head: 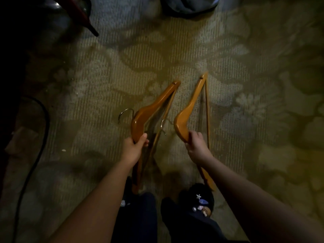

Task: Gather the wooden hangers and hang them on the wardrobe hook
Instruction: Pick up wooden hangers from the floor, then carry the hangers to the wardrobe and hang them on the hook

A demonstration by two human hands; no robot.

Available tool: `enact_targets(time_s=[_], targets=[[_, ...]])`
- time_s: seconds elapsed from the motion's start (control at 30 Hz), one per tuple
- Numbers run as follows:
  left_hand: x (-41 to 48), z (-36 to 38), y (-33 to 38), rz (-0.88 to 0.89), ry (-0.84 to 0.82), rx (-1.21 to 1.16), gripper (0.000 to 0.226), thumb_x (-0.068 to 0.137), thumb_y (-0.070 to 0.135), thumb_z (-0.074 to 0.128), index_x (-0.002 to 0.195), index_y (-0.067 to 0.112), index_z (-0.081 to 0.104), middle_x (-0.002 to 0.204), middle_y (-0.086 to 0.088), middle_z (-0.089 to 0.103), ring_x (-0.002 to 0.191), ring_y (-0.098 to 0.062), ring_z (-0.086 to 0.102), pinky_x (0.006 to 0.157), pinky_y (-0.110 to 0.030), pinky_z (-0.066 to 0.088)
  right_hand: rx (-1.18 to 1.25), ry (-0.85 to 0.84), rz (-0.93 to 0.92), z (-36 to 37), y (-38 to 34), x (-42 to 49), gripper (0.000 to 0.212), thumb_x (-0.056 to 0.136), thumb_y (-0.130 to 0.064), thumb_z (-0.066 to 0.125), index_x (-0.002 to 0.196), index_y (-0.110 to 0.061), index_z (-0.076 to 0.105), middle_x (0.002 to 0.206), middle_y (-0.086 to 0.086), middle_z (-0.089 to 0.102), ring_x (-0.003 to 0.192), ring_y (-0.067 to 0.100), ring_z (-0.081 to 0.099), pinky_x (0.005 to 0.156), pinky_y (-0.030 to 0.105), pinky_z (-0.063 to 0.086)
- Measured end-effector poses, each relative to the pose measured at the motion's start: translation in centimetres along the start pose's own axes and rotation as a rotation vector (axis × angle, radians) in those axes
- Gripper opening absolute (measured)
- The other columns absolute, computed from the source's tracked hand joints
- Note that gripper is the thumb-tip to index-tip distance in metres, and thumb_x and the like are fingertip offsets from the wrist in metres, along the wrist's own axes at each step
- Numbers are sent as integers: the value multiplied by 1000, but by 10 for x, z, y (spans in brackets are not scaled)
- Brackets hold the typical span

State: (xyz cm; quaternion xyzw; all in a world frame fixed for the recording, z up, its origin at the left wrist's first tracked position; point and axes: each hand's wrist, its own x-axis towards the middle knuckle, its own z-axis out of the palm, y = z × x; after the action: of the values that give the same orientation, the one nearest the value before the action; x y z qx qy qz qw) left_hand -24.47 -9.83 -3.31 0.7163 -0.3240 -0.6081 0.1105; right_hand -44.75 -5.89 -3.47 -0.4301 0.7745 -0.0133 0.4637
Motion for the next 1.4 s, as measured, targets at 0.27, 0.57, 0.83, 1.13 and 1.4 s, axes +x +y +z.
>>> enact_targets(time_s=[0.27, 0.57, 0.83, 1.13, 1.4], targets=[[-109, -36, 35, -2, -62, -63, 10, 92, 28, 52, 89, 23, 60, 87, 1, 67, 87, -11, 63, 81, -28, 42, 269, -225, 4, -73, -56, -77, 38, 95, -20, 45, 133, -17, 40, 108, 1, 54, 93, 15, 57, 87, 37, 51], [-237, -118, 78, 45, 33, -86, 14, 90, 13, 56, 77, 17, 59, 71, -2, 62, 68, -13, 59, 67, -20, 46, 128, -282, -132, -157, -130, -199, 23, 98, -18, 40, 115, -10, 53, 83, 6, 52, 68, 14, 48, 64, 30, 44], [-349, -208, 129, -24, 37, -153, 9, 91, 15, 56, 84, 11, 58, 67, -2, 60, 64, -12, 60, 72, -30, 49, -114, -384, -141, -221, -228, -317, 29, 98, -22, 41, 123, -17, 53, 79, -1, 54, 60, 7, 50, 51, 15, 41], [-489, -297, 158, 12, 45, -182, 17, 90, 16, 58, 73, 16, 54, 65, -2, 54, 66, -18, 53, 73, -32, 44, -284, -469, -248, -272, -354, -430, 27, 100, -28, 34, 110, -17, 57, 73, -1, 55, 60, 7, 52, 55, 16, 43], [-574, -325, 140, -26, 7, -286, 11, 93, 21, 51, 84, 15, 53, 73, -2, 52, 68, -12, 54, 65, -18, 48, -502, -630, -402, -265, -425, -455, 23, 101, -25, 33, 104, -21, 55, 69, -3, 53, 51, 1, 53, 49, 14, 40]])
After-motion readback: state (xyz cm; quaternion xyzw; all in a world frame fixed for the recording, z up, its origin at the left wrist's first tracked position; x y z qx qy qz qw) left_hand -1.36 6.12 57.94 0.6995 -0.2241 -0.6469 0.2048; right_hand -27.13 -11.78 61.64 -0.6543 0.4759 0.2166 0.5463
